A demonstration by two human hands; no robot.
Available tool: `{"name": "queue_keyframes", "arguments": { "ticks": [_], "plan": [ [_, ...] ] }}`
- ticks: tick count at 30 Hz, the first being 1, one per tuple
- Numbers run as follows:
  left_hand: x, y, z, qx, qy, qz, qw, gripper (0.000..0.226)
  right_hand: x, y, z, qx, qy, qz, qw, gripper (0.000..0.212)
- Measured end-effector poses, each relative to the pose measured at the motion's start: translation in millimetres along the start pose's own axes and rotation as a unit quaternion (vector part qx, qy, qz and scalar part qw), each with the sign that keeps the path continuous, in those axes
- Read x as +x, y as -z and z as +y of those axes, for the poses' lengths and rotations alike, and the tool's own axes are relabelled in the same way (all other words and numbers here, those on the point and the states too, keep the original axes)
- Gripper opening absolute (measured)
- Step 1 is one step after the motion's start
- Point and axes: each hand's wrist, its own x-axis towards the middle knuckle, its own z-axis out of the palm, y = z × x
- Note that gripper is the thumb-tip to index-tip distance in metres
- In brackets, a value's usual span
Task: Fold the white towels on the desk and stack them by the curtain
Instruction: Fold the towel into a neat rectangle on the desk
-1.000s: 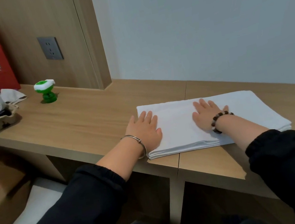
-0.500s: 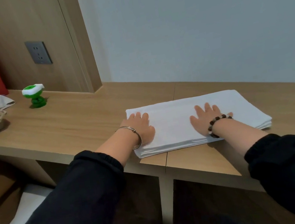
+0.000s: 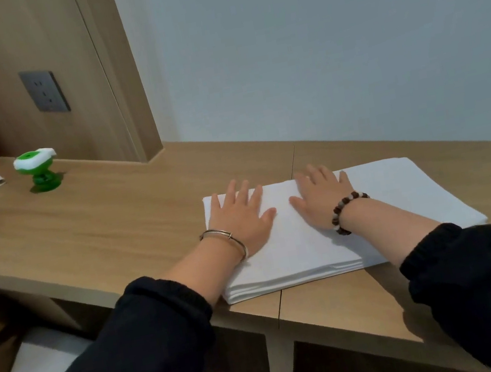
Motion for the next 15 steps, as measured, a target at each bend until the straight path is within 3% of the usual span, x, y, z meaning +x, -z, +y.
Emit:
{"name": "queue_keyframes", "arguments": {
  "ticks": [6,10,15],
  "plan": [
    [-7,-1,-4,0.003,0.002,-0.030,1.000,0.067,40,10,2,0.001,0.089,-0.084,0.992,0.062],
    [-10,13,4,0.002,0.021,-0.096,0.995,0.063,41,26,13,-0.020,0.110,-0.137,0.984,0.054],
    [9,40,15,-0.016,0.069,-0.114,0.991,0.035,42,55,26,-0.041,0.117,-0.197,0.973,0.049]
  ]
}}
